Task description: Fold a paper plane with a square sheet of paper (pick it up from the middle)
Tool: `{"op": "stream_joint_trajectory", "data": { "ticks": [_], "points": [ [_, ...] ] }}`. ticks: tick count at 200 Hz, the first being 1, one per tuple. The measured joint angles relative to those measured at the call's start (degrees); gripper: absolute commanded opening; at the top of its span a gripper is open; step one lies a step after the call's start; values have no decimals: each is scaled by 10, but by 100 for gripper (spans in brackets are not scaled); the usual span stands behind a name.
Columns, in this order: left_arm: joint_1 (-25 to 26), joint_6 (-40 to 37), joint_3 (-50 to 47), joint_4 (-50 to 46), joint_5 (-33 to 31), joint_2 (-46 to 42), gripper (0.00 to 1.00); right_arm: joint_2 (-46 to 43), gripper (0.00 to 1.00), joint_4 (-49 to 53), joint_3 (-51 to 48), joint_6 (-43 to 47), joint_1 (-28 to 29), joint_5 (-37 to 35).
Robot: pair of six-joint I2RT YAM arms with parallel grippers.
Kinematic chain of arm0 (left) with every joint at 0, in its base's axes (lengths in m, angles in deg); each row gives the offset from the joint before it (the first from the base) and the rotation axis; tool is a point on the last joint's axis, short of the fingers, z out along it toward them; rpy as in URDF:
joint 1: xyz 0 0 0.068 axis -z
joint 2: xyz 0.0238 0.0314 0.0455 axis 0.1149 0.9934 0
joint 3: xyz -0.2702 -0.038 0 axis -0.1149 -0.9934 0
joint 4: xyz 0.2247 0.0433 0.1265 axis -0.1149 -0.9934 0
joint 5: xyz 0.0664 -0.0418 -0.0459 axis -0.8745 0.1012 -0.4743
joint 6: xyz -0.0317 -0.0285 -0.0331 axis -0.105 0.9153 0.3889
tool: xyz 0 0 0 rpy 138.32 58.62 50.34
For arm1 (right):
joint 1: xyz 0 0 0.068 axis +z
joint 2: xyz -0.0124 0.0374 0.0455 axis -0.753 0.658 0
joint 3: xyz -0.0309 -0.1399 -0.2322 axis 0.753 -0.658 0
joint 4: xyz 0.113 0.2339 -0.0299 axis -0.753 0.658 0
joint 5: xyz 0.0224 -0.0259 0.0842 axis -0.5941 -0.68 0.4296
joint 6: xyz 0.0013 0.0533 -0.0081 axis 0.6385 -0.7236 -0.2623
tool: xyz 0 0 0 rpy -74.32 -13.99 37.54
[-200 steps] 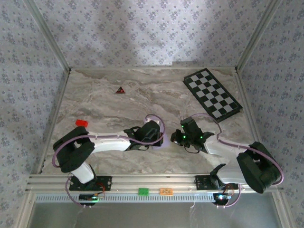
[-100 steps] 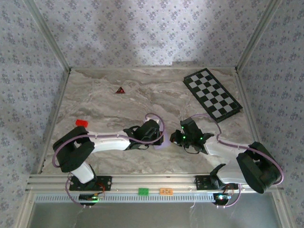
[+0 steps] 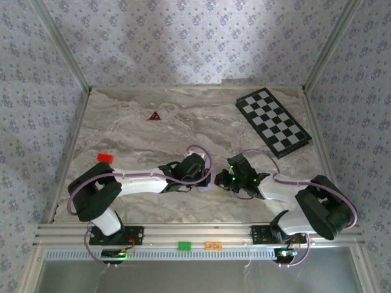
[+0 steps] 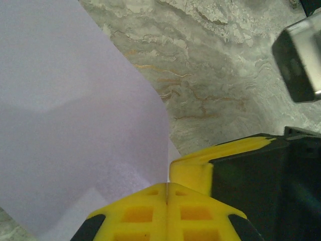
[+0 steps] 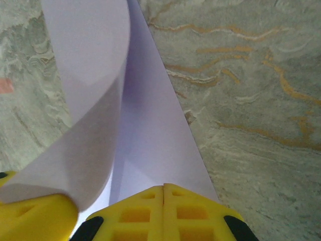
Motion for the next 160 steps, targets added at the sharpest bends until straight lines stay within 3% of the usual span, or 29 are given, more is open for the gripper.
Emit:
{"op": "stream_joint_trajectory", "data": {
  "ticks": [121, 160],
  "points": [
    [0, 0, 0, 3, 2, 0, 0, 38, 0, -7, 14, -1, 3, 4],
    [-24, -3, -19, 24, 50, 0, 0, 36, 0, 9, 18, 5, 0, 4]
  ]
}}
